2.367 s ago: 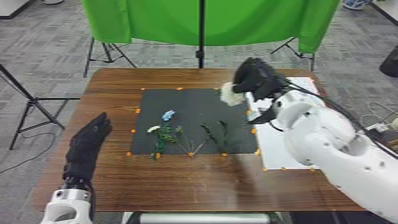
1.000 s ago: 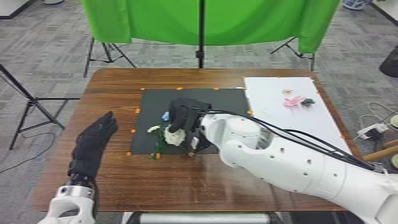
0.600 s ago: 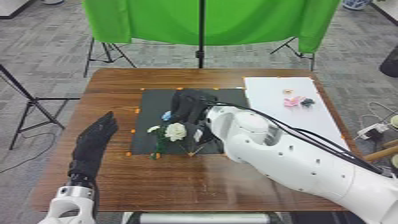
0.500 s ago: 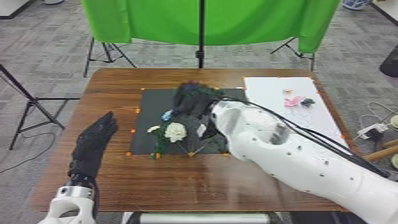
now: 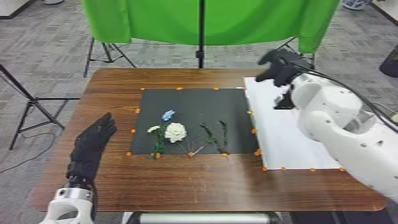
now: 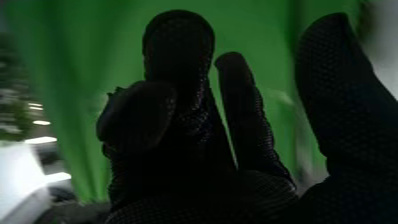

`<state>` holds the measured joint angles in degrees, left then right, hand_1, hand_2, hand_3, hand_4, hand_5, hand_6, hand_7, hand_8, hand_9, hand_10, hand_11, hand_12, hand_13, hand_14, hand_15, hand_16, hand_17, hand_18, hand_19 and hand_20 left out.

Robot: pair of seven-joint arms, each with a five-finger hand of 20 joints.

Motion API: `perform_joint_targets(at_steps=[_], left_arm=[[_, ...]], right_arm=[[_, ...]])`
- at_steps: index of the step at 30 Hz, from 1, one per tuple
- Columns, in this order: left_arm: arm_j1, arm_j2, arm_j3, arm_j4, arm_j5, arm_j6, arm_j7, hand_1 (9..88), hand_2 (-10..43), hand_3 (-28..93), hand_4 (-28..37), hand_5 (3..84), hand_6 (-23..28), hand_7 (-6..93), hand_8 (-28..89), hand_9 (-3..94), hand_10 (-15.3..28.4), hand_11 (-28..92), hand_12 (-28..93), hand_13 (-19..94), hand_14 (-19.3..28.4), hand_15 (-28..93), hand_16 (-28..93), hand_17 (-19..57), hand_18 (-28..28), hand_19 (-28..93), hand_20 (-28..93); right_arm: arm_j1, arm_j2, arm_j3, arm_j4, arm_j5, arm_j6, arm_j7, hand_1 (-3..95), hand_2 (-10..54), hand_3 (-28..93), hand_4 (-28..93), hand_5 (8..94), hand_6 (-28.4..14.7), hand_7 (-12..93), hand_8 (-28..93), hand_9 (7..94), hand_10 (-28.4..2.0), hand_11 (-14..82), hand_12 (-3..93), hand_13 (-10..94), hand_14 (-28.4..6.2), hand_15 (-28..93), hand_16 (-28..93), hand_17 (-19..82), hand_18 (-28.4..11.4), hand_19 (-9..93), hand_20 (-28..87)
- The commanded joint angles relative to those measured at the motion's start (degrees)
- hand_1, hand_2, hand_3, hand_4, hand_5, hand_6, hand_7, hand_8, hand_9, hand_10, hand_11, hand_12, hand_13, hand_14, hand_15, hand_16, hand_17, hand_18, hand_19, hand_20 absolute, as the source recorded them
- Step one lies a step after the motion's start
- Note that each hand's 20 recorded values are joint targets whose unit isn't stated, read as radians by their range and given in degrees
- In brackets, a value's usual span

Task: Arrange flowers

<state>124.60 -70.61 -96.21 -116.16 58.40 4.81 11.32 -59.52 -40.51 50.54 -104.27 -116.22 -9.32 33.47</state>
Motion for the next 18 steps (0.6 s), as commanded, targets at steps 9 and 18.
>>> perform_joint_targets(at_steps=[9, 18], left_arm=[[0.4, -0.60, -0.04, 0.05, 0.20, -0.27, -0.24, 27.0, -4.5, 65, -21.0, 38.1, 4.4, 6.0, -5, 35.1, 11.0, 7, 13, 26, 14.9, 7, 5, -1.1, 12.5, 2, 17], [0.4, -0.24, -0.31, 0.03, 0.01, -0.60, -0.51, 26.7, -4.8, 65, -20.8, 38.1, 4.4, 5.9, -5, 35.0, 10.9, 7, 13, 26, 15.0, 7, 5, -1.1, 12.6, 2, 17]], right_arm=[[-2.4, 1.5, -1.8, 10.9, 0.2, -2.3, 2.2, 40.4, -9.5, 64, -17, 49.4, -0.4, 8, -6, 55.5, -16.9, 7.6, 18.8, 83, -5.9, 51, 31, 56, -12.6, 92, 44], [-3.3, 1.5, -5.0, 13.7, -8.5, -1.8, 2.8, 43.6, -9.5, 66, -18, 50.6, 0.3, 10, -7, 56.0, -16.2, 8.3, 19.1, 83, -5.1, 54, 31, 57, -12.2, 92, 43]])
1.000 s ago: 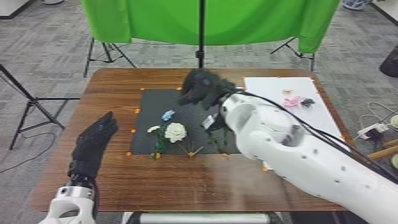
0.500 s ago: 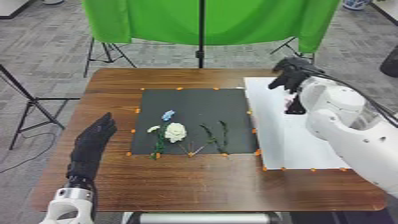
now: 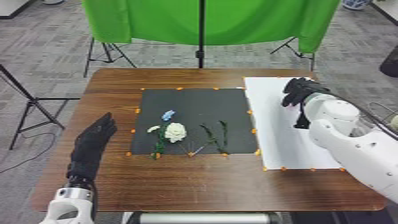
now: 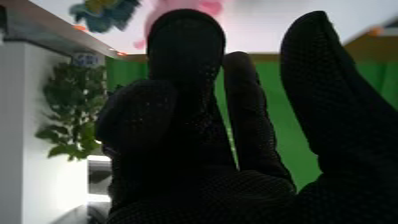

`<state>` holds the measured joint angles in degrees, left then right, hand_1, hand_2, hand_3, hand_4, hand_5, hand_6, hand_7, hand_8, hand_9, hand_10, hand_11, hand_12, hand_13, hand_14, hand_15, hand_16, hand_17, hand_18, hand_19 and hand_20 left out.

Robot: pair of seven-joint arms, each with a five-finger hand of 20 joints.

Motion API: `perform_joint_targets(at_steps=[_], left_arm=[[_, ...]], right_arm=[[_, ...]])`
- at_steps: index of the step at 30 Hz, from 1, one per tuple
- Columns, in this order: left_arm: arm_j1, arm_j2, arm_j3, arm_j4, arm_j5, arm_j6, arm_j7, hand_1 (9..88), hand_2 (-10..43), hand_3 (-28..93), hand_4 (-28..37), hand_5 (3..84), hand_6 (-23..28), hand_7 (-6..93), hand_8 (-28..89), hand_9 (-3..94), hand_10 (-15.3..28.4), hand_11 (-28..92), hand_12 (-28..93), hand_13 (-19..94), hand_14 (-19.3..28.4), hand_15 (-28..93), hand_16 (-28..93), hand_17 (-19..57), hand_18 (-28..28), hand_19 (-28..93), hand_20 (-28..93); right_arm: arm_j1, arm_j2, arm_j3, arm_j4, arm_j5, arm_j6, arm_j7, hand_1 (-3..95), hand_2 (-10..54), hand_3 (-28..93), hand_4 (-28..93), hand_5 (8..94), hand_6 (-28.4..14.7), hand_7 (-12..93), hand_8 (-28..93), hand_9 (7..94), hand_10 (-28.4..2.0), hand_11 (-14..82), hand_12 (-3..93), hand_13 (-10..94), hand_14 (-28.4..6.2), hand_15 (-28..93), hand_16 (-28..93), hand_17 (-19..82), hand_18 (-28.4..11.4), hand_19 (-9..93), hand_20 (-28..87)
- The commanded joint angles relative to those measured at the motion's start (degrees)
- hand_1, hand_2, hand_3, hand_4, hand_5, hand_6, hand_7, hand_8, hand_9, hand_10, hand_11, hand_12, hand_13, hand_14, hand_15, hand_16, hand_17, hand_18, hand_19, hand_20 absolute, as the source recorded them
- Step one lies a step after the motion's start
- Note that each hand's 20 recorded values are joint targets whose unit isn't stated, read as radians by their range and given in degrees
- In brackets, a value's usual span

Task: Arrange flowers

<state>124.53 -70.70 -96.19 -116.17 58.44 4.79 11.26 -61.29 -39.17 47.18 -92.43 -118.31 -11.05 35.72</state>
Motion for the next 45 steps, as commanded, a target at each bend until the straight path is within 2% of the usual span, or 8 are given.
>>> perform_joint_targets(at_steps=[1, 8, 11, 14, 22, 28, 37, 45], left_arm=[[0.5, -0.13, -0.35, 0.04, -0.04, -0.63, -0.49, 26.7, -4.8, 65, -20.8, 38.1, 4.4, 5.9, -5, 35.0, 10.9, 7, 13, 26, 15.0, 7, 5, -1.1, 12.5, 2, 17], [0.7, -0.29, -0.39, -0.08, 0.01, -0.74, -0.35, 26.9, -4.8, 65, -20.7, 37.9, 4.4, 5.7, -5, 35.1, 10.9, 7, 13, 26, 15.0, 7, 5, -1.1, 12.6, 2, 16], [0.8, -0.35, -0.47, -0.10, -0.05, -0.54, -0.08, 26.9, -4.8, 65, -20.5, 37.9, 4.3, 5.8, -5, 35.1, 10.9, 7, 13, 26, 15.0, 7, 5, -1.1, 12.5, 2, 16], [0.8, -0.50, -0.46, -0.12, -0.08, -0.37, -0.03, 27.0, -4.8, 65, -20.5, 37.8, 4.2, 5.9, -5, 35.1, 10.9, 7, 13, 26, 15.0, 7, 5, -1.1, 12.6, 2, 17], [0.9, -0.35, -0.50, -0.14, -0.10, -0.42, -0.38, 27.1, -4.8, 65, -20.6, 37.9, 4.3, 5.8, -5, 35.1, 10.9, 7, 13, 26, 15.0, 7, 5, -1.1, 12.6, 2, 17], [0.9, -0.38, -0.26, -0.19, -0.02, -0.74, -0.36, 27.0, -4.7, 65, -20.6, 37.9, 4.3, 5.8, -5, 35.1, 10.9, 7, 13, 26, 15.1, 7, 5, -1.1, 12.6, 2, 16], [0.1, -0.43, 0.18, 0.19, 0.13, -0.97, -0.53, 26.9, -4.7, 65, -20.6, 37.9, 4.3, 5.8, -5, 35.0, 11.0, 7, 13, 26, 15.0, 7, 5, -1.1, 12.6, 2, 16], [0.0, -0.46, 0.16, 0.32, 0.03, -1.18, -0.91, 26.9, -4.6, 65, -20.7, 37.8, 4.3, 5.7, -5, 35.1, 10.9, 7, 13, 26, 15.0, 7, 5, -1.1, 12.5, 2, 17]], right_arm=[[-1.6, 0.0, -1.8, 2.1, -6.6, -0.2, 0.8, 43.9, -9.5, 66, -18, 50.6, 0.4, 10, -7, 55.9, -16.2, 8.4, 19.1, 83, -5.1, 54, 31, 57, -12.2, 92, 43], [-2.4, -1.1, -4.7, 5.7, -7.9, 7.8, 0.3, 51.3, -9.5, 67, -19, 52.6, 0.9, 12, -7, 58.2, -15.4, 10.1, 19.1, 85, -3.8, 55, 31, 58, -10.7, 93, 44], [-2.0, -1.3, -7.3, 7.6, -8.9, 15.0, -1.0, 56.8, -9.5, 64, -21, 62.1, 0.3, 15, -6, 67.5, -13.6, 13.1, 19.4, 89, -2.1, 54, 32, 63, -8.9, 93, 44], [-1.5, -1.5, -8.0, 8.3, -8.2, 19.1, -2.6, 65.8, -9.5, 51, -19, 74.2, -0.2, 17, 7, 81.4, -10.7, 6.0, 29.9, 92, -1.3, 54, 33, 66, -8.2, 93, 47], [-2.3, 1.3, -3.3, -5.5, -4.8, 26.3, -4.1, 67.4, -9.5, 51, -16, 80.3, -1.3, 18, 9, 88.8, -10.7, 6.2, 33.7, 94, -0.6, 55, 33, 69, -7.3, 93, 46], [4.0, -1.0, -9.1, -12.6, 4.1, 26.7, -9.6, 66.8, -9.5, 52, -16, 80.8, -1.3, 18, 10, 89.0, -10.8, 5.9, 33.9, 94, -0.5, 56, 32, 70, -7.3, 93, 47], [9.7, -8.8, -20.9, -10.8, 9.3, 26.1, -14.1, 66.4, -9.5, 53, -16, 81.1, -1.4, 18, 10, 89.0, -10.8, 5.8, 33.9, 94, -0.4, 57, 32, 70, -7.2, 93, 48], [7.2, -10.8, -24.2, -9.2, 9.3, 26.5, -13.7, 66.1, -9.5, 53, -16, 81.1, -1.1, 18, 10, 88.9, -10.8, 5.6, 33.7, 94, -0.4, 57, 32, 70, -7.2, 93, 49]])
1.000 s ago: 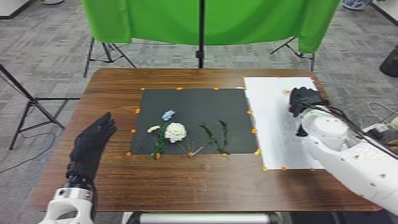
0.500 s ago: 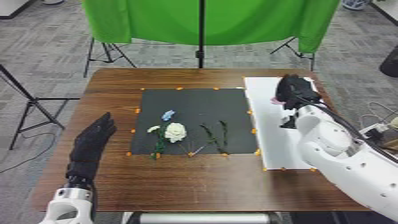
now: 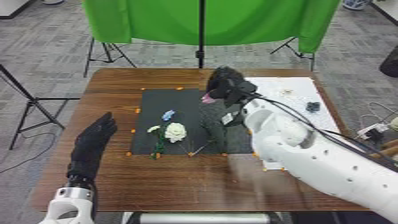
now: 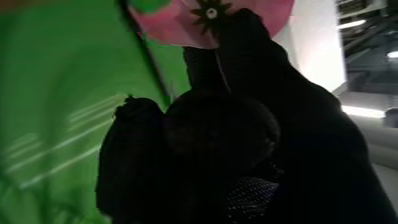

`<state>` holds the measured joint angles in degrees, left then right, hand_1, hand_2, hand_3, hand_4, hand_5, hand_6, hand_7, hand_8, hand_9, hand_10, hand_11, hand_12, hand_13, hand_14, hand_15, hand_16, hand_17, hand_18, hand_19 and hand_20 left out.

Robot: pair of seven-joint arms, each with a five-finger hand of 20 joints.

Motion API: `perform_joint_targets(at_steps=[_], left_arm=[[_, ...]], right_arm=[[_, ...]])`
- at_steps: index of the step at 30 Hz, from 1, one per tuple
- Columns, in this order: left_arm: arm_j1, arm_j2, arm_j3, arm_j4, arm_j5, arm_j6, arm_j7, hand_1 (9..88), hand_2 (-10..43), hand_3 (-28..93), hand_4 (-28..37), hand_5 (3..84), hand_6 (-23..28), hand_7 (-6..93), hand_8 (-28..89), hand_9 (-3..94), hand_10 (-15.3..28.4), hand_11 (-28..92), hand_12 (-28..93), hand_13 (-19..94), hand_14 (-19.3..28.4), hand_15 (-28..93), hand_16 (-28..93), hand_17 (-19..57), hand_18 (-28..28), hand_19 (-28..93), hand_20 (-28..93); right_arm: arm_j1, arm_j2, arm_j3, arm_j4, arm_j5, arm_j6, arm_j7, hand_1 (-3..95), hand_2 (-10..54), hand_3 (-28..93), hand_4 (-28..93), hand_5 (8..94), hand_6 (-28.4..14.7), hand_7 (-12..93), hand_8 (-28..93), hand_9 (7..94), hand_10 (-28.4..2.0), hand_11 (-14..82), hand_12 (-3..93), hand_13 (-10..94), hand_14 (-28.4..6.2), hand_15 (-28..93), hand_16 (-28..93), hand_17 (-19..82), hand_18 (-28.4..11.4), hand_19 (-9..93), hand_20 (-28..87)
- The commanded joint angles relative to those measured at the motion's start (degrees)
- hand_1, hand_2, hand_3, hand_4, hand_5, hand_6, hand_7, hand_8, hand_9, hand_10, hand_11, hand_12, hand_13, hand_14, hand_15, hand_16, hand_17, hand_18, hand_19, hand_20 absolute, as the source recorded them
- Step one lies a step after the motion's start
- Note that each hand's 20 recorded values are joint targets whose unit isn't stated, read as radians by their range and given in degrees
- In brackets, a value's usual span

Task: Arrange flowers

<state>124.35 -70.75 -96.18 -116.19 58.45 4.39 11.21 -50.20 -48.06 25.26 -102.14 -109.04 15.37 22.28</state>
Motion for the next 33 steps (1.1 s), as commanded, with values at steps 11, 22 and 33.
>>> perform_joint_targets(at_steps=[11, 22, 33], left_arm=[[-0.1, -0.52, 0.16, 0.61, 0.20, -1.56, -1.04, 26.8, -4.8, 65, -20.5, 37.9, 4.4, 5.5, -5, 34.9, 10.9, 7, 13, 26, 15.1, 7, 5, -1.1, 12.6, 2, 17], [-0.3, -0.58, -0.10, 0.65, 0.55, -2.20, -1.16, 27.1, -5.6, 66, -20.2, 37.3, 4.6, 4.7, -5, 34.6, 10.9, 6, 12, 26, 15.0, 6, 5, -1.2, 12.6, 1, 16], [0.2, -0.97, -0.19, 0.27, 0.69, -1.74, -0.78, 27.3, -5.7, 65, -19.9, 37.3, 4.5, 4.9, -5, 34.4, 10.8, 5, 13, 26, 15.0, 6, 6, -1.3, 12.7, 1, 17]], right_arm=[[-5.7, -1.3, -2.2, 0.2, 2.2, -1.2, -1.0, 65.4, -9.5, 50, -14, 81.0, -0.3, 17, 7, 88.5, -10.2, 4.1, 30.1, 94, -0.8, 57, 31, 70, -6.6, 93, 47], [-7.7, 0.8, 1.9, -2.7, 6.6, -7.1, -2.7, 81.6, -9.5, -24, 42, 75.8, -2.3, 14, 6, 81.1, -14.0, 14.0, 17.7, 94, -1.6, 54, 31, 70, -5.8, 93, 41], [-10.0, 3.5, 12.7, -7.3, 8.2, -6.2, -2.3, 44.2, -9.5, 60, -18, 71.1, -1.3, 14, -9, 80.6, -15.4, 14.7, 15.8, 94, -2.3, 52, 31, 70, -6.1, 93, 39]])
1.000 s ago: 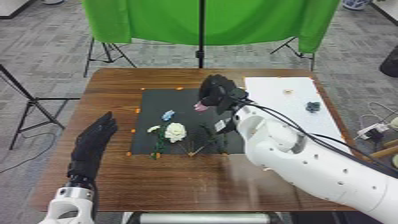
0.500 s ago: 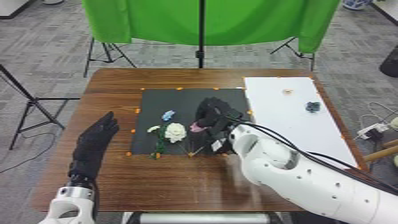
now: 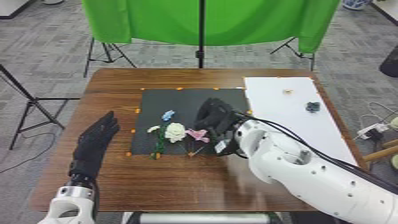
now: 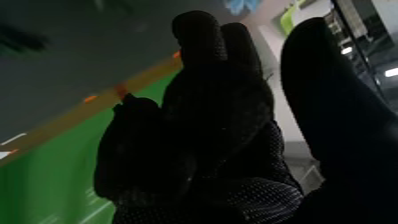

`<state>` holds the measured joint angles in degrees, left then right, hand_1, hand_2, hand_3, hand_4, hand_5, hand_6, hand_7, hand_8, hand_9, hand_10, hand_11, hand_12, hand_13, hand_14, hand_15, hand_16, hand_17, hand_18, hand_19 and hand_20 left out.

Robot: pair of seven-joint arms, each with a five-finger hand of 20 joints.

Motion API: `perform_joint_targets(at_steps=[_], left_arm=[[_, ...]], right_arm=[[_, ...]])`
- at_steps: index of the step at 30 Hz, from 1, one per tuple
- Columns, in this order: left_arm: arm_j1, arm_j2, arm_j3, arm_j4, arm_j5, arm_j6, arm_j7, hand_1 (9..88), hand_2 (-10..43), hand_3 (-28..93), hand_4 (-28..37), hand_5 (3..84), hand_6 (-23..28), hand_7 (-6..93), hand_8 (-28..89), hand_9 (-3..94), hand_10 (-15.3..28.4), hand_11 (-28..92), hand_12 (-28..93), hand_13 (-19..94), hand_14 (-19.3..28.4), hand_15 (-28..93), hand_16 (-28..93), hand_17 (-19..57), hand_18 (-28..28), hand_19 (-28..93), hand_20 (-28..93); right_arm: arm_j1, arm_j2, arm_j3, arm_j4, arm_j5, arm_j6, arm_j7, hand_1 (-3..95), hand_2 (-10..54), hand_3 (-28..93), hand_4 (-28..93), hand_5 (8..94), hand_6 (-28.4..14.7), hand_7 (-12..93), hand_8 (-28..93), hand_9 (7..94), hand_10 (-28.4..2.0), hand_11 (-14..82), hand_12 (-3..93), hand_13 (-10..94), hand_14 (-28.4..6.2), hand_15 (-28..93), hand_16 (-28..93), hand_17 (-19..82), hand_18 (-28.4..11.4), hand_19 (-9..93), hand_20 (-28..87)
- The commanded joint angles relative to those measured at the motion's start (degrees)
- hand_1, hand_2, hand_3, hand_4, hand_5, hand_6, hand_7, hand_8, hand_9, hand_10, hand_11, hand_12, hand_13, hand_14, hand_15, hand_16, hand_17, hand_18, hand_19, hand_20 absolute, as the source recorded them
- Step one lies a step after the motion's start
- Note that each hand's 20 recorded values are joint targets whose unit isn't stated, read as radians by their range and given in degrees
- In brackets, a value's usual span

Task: Arrange flowers

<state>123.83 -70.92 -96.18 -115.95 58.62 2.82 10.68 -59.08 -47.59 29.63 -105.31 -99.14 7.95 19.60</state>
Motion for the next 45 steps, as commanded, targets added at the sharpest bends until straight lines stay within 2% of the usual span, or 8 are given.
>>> perform_joint_targets(at_steps=[1, 5, 11, 20, 22, 36, 40, 45], left_arm=[[0.8, -0.78, -0.18, 0.02, 0.44, -0.12, -0.19, 27.4, -5.6, 65, -19.9, 37.3, 4.5, 4.9, -5, 34.5, 10.8, 5, 13, 26, 15.0, 6, 6, -1.3, 12.7, 1, 17], [1.2, -0.63, -0.43, -0.12, 0.36, 0.15, -0.32, 27.4, -5.6, 65, -19.8, 37.3, 4.5, 4.9, -5, 34.5, 10.8, 5, 13, 26, 15.1, 6, 6, -1.3, 12.7, 1, 17], [1.6, -0.42, -0.75, -0.41, 0.31, 0.39, -0.50, 27.5, -5.7, 65, -19.8, 37.3, 4.5, 4.9, -5, 34.5, 10.8, 6, 13, 26, 15.0, 6, 6, -1.3, 12.7, 1, 17], [1.2, -0.28, -0.70, -0.47, 0.46, 0.18, -0.51, 27.6, -5.6, 65, -19.9, 37.4, 4.5, 5.0, -5, 34.5, 10.7, 6, 13, 26, 15.1, 6, 6, -1.3, 12.7, 1, 16], [1.3, -0.30, -0.80, -0.53, 0.55, 0.24, -0.55, 27.6, -5.5, 65, -19.9, 37.3, 4.5, 5.1, -5, 34.5, 10.8, 6, 13, 26, 15.0, 6, 6, -1.3, 12.7, 1, 16], [1.6, -0.36, -0.89, -0.62, 0.45, 0.17, -0.43, 27.5, -5.4, 65, -19.9, 37.4, 4.4, 5.0, -5, 34.5, 10.8, 6, 13, 26, 15.0, 6, 6, -1.3, 12.6, 1, 17], [1.6, -0.49, -0.82, -0.58, 0.37, 0.48, -0.25, 27.5, -5.4, 65, -19.8, 37.4, 4.4, 5.0, -5, 34.5, 10.8, 6, 13, 26, 15.0, 6, 6, -1.3, 12.6, 1, 17], [1.7, -0.57, -0.88, -0.57, 0.38, 0.52, -0.24, 27.6, -5.3, 65, -19.9, 37.4, 4.4, 5.1, -5, 34.5, 10.8, 6, 13, 26, 15.1, 6, 6, -1.3, 12.6, 1, 17]], right_arm=[[-1.8, 3.9, 10.3, -4.9, -3.4, 2.9, 1.3, 43.1, -9.5, 60, -17, 70.8, -1.3, 14, -9, 80.2, -15.3, 14.8, 16.1, 94, -2.4, 52, 31, 69, -6.6, 93, 39], [-3.6, 7.3, 18.5, -4.6, -12.8, 4.0, 8.0, 41.2, -9.5, 61, -16, 69.3, -0.9, 14, -9, 76.2, -14.5, 14.6, 17.4, 91, -3.8, 51, 35, 66, -9.2, 93, 43], [-3.3, 10.7, 25.7, 2.3, -13.9, -10.8, 17.0, 34.9, -9.5, 61, -14, 54.6, -3.6, 7, -6, 60.6, -17.8, 8.2, 17.8, 84, -7.4, 54, 33, 57, -13.7, 93, 46], [-3.2, 9.9, 22.9, 15.9, -12.4, -12.7, 21.5, 24.5, -9.5, 57, -11, 43.8, -3.3, 2, -4, 48.0, -21.8, 5.8, 15.8, 81, -9.9, 55, 30, 56, -14.0, 92, 42], [-3.7, 9.6, 21.1, 18.5, -13.5, -8.5, 21.4, 24.7, -9.5, 57, -10, 43.6, -3.3, 2, -4, 48.0, -21.9, 5.8, 15.9, 81, -10.0, 55, 30, 56, -13.9, 92, 42], [-5.8, 9.0, 19.1, 22.2, -16.1, -6.4, 22.4, 38.3, -9.5, 62, -13, 53.7, -0.9, 9, -7, 64.9, -17.6, 10.5, 17.3, 86, -6.3, 57, 29, 62, -11.5, 93, 43], [-5.6, 8.9, 17.7, 23.4, -17.0, 1.0, 20.2, 48.8, -9.5, 62, -16, 62.8, 0.2, 14, -8, 73.7, -14.7, 14.9, 17.0, 90, -3.7, 56, 31, 66, -9.7, 93, 45], [-6.7, 10.5, 19.2, 18.2, -17.1, 6.1, 18.1, 62.8, -9.5, 52, -15, 76.9, -0.8, 17, 9, 90.0, -10.0, 7.8, 33.1, 93, -2.2, 56, 32, 69, -8.5, 93, 48]])
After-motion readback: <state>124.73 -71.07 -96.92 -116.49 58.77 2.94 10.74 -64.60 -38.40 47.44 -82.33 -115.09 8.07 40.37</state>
